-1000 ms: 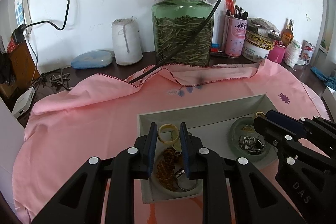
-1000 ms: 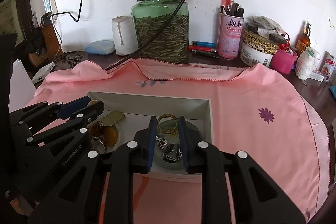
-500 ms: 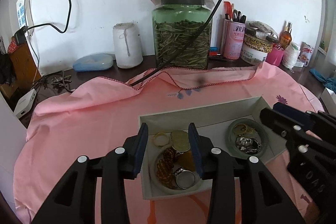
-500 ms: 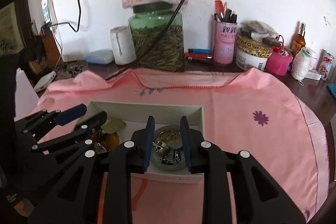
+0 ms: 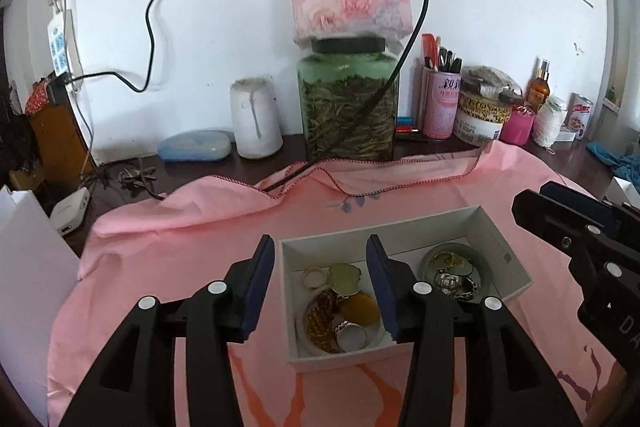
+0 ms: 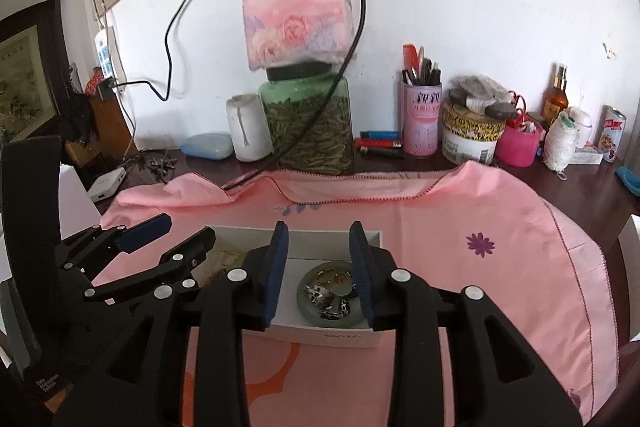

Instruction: Organize jewelry

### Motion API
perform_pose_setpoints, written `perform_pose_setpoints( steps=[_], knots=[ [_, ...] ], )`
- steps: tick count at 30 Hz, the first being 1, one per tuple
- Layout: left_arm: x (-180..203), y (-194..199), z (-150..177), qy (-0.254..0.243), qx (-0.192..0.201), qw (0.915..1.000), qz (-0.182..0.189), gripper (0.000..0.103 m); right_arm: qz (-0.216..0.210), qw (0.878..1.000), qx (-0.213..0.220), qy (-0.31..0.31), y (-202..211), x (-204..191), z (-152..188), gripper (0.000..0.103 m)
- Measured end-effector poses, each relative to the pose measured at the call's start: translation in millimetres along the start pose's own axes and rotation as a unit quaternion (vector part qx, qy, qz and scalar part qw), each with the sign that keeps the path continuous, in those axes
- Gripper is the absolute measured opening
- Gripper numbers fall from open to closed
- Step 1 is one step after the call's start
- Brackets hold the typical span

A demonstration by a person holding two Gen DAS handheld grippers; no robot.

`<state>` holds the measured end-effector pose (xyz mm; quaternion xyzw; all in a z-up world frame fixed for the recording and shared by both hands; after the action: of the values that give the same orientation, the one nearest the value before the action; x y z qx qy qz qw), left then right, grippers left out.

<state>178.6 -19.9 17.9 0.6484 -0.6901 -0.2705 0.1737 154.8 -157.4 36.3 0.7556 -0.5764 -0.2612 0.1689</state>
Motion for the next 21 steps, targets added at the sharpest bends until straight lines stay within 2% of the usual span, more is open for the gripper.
perform_pose_setpoints(
  steps=[5, 7, 10, 14, 21],
  knots=[
    [-5, 19, 5, -0.003, 0.006, 1.0000, -0.006, 0.051, -0.005, 1.000, 0.014, 0.007, 19, -8, -1, 0.033],
    [-7, 27, 9, 0.001, 0.009, 1.0000, -0.004, 0.053, -0.006, 1.000, 0.018, 0.009, 25, -9, 2, 0.038],
    [-10, 37, 16, 0.013, 0.010, 0.9999, -0.002, 0.057, -0.004, 1.000, 0.023, 0.011, 32, -12, 8, 0.040],
    [-8, 41, 28, 0.022, 0.001, 0.9997, 0.005, 0.057, -0.003, 1.000, 0.015, 0.008, 35, -10, 22, 0.040],
    [2, 43, 55, 0.011, -0.017, 0.9998, 0.008, 0.058, 0.010, 1.000, -0.004, 0.000, 33, 3, 50, 0.041]
  ],
)
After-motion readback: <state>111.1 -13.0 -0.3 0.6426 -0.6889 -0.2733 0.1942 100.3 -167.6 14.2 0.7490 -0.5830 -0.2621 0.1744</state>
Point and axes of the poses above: each gripper's, at about its wrist camera, not at the fingertips, and y roughly against the way its jaws point, x to its right, z to its underside, the point moved 5 cm from there along -y, roughly the way its jaws point, and after that the axes turned 2 degrees about -y, right-handed, at the moved point
